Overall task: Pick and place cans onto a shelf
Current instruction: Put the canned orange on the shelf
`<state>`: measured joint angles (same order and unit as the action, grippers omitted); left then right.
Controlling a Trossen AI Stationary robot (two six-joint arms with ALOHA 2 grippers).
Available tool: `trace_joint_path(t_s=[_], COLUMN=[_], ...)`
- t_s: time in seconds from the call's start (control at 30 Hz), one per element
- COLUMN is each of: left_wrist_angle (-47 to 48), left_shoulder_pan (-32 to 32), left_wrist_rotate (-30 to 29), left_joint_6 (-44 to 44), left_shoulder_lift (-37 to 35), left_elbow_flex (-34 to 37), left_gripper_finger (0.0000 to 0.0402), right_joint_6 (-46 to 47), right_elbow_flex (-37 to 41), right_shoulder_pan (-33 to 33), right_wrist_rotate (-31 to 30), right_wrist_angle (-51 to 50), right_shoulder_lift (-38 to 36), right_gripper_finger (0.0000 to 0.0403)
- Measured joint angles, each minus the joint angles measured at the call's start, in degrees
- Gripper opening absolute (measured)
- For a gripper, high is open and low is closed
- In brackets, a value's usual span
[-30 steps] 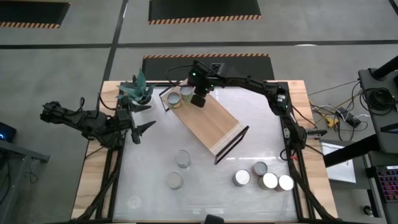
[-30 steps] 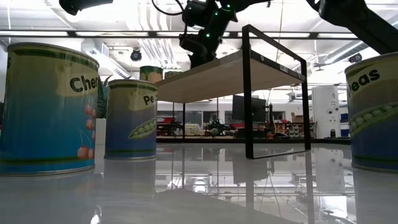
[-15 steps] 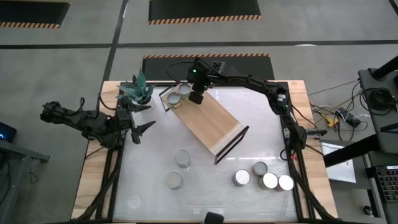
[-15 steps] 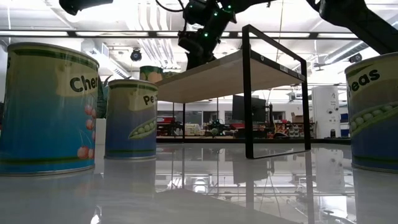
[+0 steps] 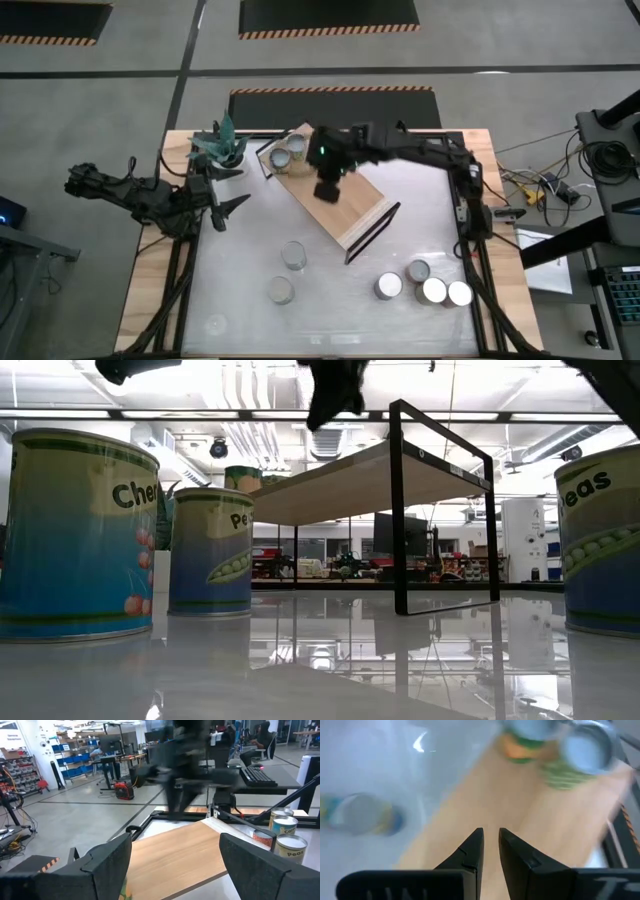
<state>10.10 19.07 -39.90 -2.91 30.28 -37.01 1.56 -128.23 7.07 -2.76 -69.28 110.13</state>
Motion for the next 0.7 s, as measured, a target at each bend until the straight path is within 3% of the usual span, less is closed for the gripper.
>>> trace_joint_path(t_s=[0.23, 0.5, 0.7], left_wrist_angle=[-0.5, -1.1, -1.2], left_shoulder_pan=[0.0, 0.0, 0.0], left_wrist_rotate=[0.0, 0.3, 0.4], left_joint_6=[0.5, 1.3, 2.2], left_shoulder_lift=[1.2, 2.3, 2.3], left_elbow_flex=[0.0, 0.0, 0.0], left_gripper_finger=[0.0283, 0.0283, 0.0283], right_joint_6=[5.7, 19.8, 36.2], right_elbow_flex=[1.2, 3.5, 10.9], right_shoulder_pan=[-11.9, -22.8, -28.3], right_wrist_rotate=[0.3, -0.2, -1.1], right_wrist_angle=[-5.5, -13.7, -20.6], right_shoulder_lift=[-1.6, -1.8, -5.2], right_gripper_finger=[0.0047, 0.0046, 0.0014])
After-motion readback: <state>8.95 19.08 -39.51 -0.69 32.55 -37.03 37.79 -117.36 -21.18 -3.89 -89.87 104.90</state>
